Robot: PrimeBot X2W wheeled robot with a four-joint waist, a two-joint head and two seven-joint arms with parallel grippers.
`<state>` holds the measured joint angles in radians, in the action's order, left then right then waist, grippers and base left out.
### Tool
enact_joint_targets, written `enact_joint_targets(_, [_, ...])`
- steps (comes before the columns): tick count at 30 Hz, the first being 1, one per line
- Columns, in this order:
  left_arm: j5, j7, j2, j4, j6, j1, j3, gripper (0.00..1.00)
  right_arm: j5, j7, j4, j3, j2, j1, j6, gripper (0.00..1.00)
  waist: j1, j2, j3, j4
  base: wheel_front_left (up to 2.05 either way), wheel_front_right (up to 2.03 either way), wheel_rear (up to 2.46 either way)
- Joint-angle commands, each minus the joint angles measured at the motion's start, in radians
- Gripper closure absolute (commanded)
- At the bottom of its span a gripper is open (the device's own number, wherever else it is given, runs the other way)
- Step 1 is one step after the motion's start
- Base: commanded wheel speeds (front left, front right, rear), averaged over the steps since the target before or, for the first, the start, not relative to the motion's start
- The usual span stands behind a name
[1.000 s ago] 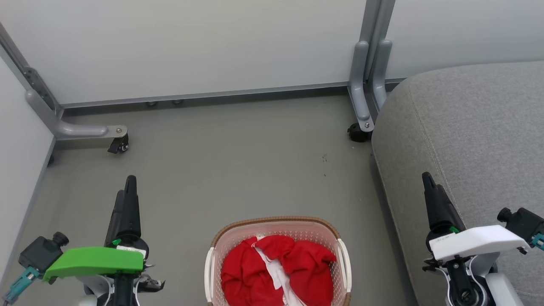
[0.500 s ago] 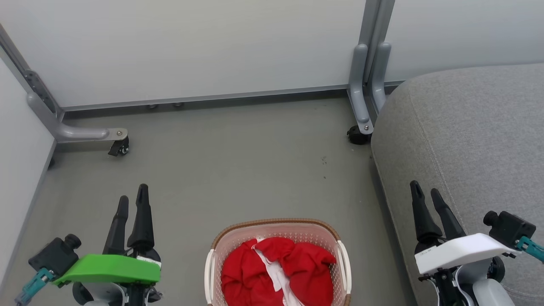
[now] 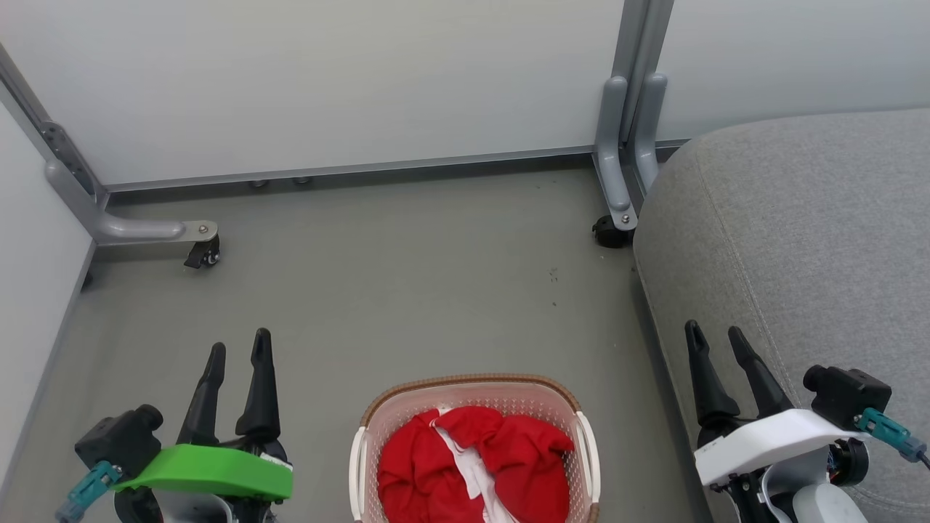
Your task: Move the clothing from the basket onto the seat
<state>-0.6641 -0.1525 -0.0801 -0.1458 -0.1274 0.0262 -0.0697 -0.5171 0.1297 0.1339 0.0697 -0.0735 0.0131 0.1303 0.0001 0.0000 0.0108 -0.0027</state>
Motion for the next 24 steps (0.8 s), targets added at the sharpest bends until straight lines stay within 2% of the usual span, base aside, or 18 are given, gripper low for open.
enact_joint_targets(1, [0.034,-0.011,-0.011,0.002,-0.004,-0.008,-0.003,0.00,0.031,0.007,-0.011,0.002,-0.001,-0.004,0.000,0.00,-0.0001,0.0000,0.000,0.000,0.00,0.00,0.00])
enact_joint_targets(24, [0.249,-0.063,0.001,-0.063,-0.004,-0.014,-0.017,0.00,0.231,0.024,-0.021,0.001,0.014,-0.030,0.001,0.00,-0.0001,0.0000,0.002,0.003,0.00,0.00,0.00])
